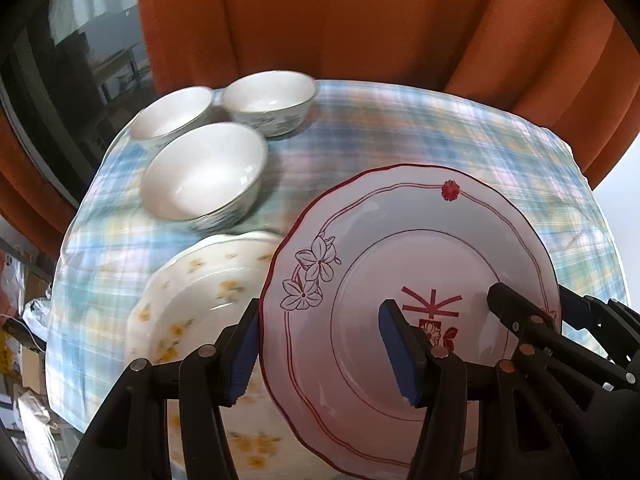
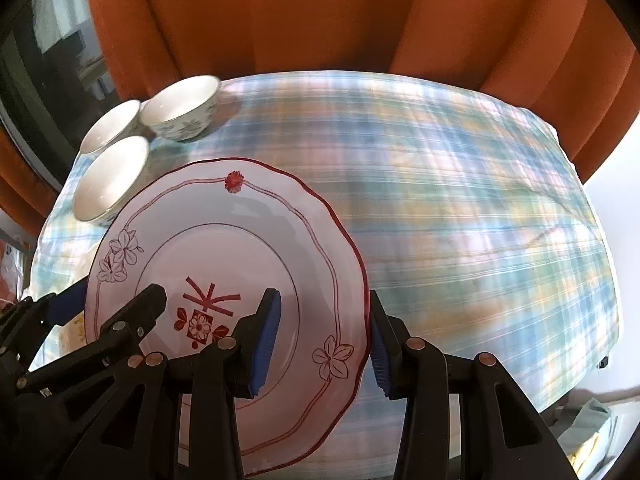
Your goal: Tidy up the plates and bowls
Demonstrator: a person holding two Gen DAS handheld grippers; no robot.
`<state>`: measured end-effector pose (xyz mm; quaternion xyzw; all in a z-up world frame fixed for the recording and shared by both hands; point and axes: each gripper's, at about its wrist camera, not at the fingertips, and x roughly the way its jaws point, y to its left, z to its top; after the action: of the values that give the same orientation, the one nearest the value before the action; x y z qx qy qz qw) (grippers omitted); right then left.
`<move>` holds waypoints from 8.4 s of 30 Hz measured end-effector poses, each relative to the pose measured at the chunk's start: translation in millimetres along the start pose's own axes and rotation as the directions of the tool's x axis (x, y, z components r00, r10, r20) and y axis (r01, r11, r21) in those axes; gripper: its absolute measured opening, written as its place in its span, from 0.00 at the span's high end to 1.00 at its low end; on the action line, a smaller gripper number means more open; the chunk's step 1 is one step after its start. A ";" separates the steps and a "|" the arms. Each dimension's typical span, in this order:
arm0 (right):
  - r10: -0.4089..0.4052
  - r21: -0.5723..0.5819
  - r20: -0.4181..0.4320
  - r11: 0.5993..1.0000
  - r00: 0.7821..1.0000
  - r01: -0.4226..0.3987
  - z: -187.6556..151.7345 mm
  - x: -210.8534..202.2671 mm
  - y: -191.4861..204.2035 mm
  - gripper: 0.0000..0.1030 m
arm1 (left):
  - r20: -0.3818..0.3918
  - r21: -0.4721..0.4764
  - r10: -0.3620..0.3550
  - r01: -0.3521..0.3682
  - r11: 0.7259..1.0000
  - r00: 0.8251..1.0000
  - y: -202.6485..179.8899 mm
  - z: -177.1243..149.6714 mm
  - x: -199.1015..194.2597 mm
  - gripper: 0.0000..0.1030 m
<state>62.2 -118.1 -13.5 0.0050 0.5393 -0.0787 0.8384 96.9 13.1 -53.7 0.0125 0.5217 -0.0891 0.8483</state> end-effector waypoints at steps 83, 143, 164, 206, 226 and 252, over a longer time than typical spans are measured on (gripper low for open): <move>0.083 0.012 -0.095 0.997 0.992 -0.082 -23.9 28.7 109.2 0.40 | -0.078 0.040 0.015 -0.012 0.999 0.997 95.8 -30.0 19.2 0.16; 0.130 0.089 0.036 0.987 0.991 -0.133 93.2 40.2 94.9 0.86 | 0.039 -0.009 -0.018 0.018 1.000 0.999 63.8 87.4 31.8 0.84; 0.114 0.123 -0.008 0.986 0.993 -0.112 9.7 11.7 -37.7 0.86 | -0.049 0.046 -0.003 0.005 0.999 0.999 -67.6 10.4 29.7 0.83; 0.227 0.021 -0.066 0.974 0.972 -0.226 -8.6 27.7 -81.6 0.28 | -0.065 -0.066 0.121 -0.125 0.990 0.991 -81.0 -26.2 15.8 0.26; 0.127 0.045 0.013 0.991 0.992 -0.128 13.9 -3.7 45.8 0.17 | -0.015 0.010 -0.019 0.019 1.000 1.000 27.5 1.0 0.0 0.15; 0.070 0.050 0.083 0.996 0.994 -0.075 124.3 31.5 210.4 0.17 | 0.065 -0.039 0.069 -0.067 0.997 0.995 187.0 113.6 29.6 0.15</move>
<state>216.2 74.2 -6.2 0.0436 0.5022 -0.0626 0.8614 240.9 180.0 -41.7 0.0116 0.4943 -0.0509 0.8677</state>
